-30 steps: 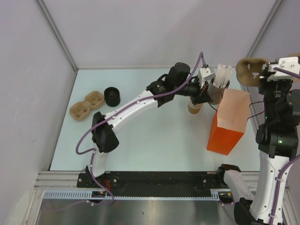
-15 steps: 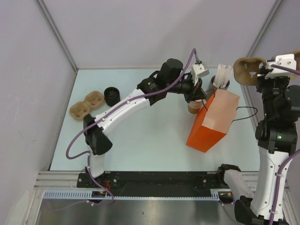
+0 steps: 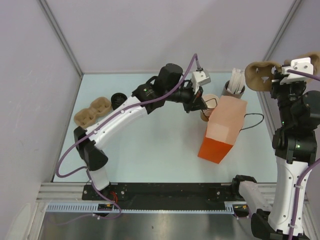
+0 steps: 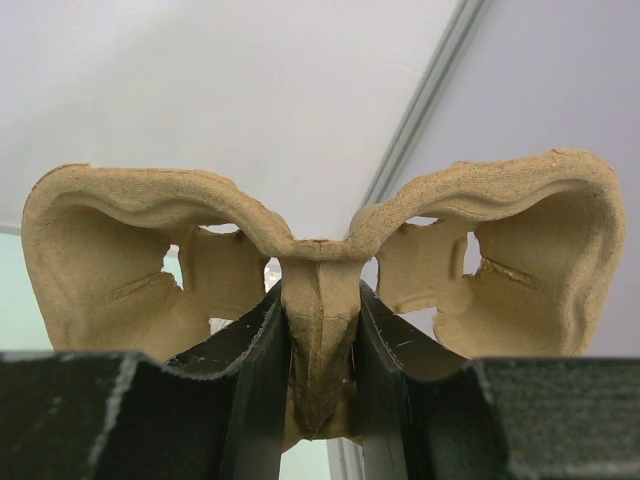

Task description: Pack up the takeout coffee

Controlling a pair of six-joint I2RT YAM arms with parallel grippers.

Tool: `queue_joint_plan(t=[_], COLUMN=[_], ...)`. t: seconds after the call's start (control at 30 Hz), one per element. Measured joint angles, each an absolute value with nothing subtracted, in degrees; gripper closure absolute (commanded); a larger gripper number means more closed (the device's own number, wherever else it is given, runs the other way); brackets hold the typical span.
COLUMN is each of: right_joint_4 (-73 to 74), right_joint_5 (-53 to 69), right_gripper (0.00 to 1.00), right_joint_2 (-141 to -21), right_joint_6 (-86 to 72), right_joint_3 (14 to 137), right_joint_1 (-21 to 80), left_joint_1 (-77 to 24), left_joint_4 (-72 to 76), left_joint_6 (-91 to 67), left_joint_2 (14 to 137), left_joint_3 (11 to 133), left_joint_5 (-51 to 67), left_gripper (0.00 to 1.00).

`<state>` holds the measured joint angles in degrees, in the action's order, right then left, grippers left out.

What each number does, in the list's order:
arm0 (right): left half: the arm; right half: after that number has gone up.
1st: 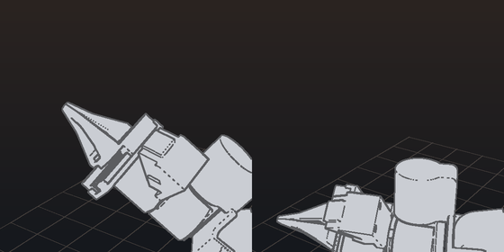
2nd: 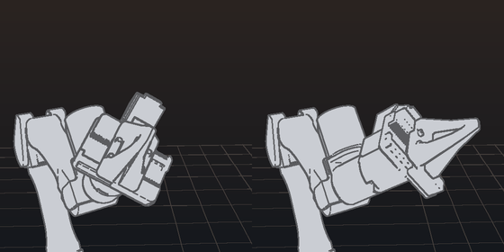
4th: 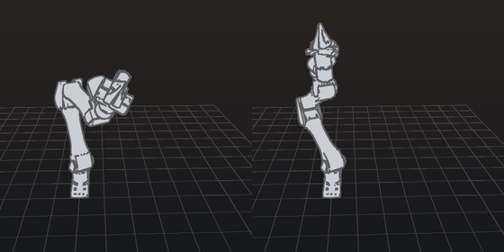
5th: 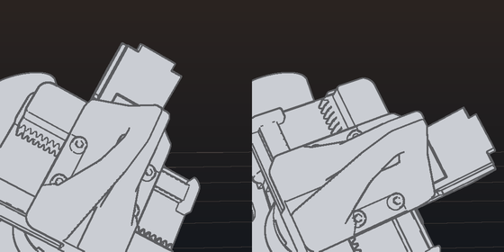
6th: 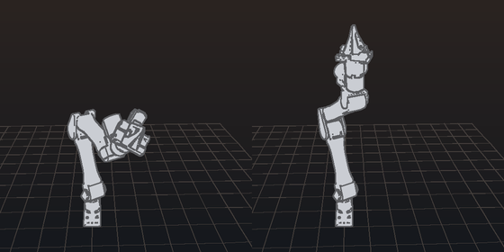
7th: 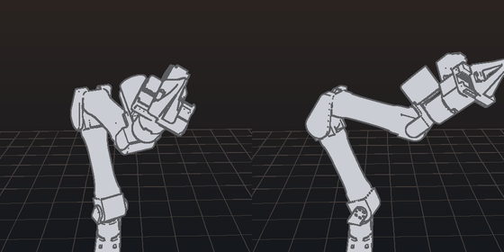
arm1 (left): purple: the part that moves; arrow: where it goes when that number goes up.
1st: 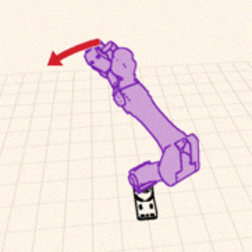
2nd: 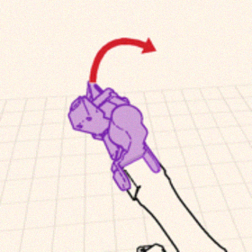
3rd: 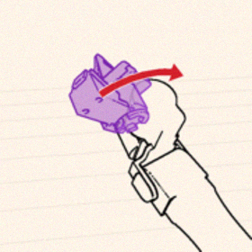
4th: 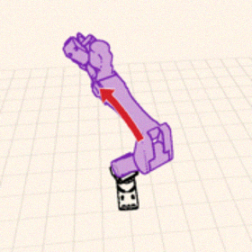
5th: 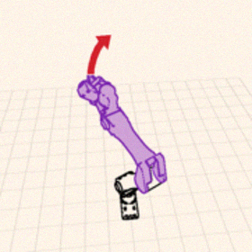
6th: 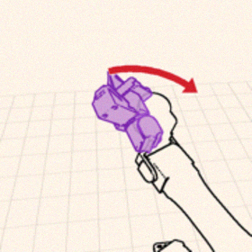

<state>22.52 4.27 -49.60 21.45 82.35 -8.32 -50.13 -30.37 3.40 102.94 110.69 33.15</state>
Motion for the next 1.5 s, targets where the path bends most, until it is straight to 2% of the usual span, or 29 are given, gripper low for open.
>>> queue_joint_plan(t=[0.43, 0.67, 1.07, 1.17, 1.3, 1.43, 1.5], right_joint_4=[23.6, 25.6, 27.2, 29.0, 30.8, 32.4, 32.6], right_joint_5=[7.7, 11.1, 15.6, 15.8, 16.3, 17.9, 18.6], right_gripper=[0.67, 0.67, 0.67, 0.67, 0.67, 0.68, 0.68], right_joint_2=[-51.0, -53.8, -62.8, -66.9, -72.1, -75.8, -77.2], right_joint_6=[21.5, 21.5, 21.7, 21.7, 21.6, 22.3, 23.3], right_joint_3=[82.3, 82.3, 82.8, 84.7, 89.4, 94.6, 96.4], right_joint_1=[-1.0, 7.4, 24.7, 28.6, 32.0, 33.8, 34.0], left_joint_1=[-46.4, -43.0, -29.8, -29.5, -29.5, -29.5, -29.5], left_joint_4=[-31.8, -32.4, -31.3, -30.4, -30.6, -30.7, -30.6], left_joint_6=[4.2, 5.1, 7.2, 7.7, 8.3, 9.4, 9.7], left_joint_2=[95.1, 90.3, 74.0, 72.9, 73.4, 73.6, 73.6], left_joint_3=[105.5, 99.6, 83.9, 84.0, 85.6, 85.8, 85.8], left_joint_5=[32.5, 30.3, 23.4, 22.6, 21.9, 21.4, 21.2], left_gripper=[1.00, 1.00, 0.99, 0.99, 0.93, 0.93, 0.96])
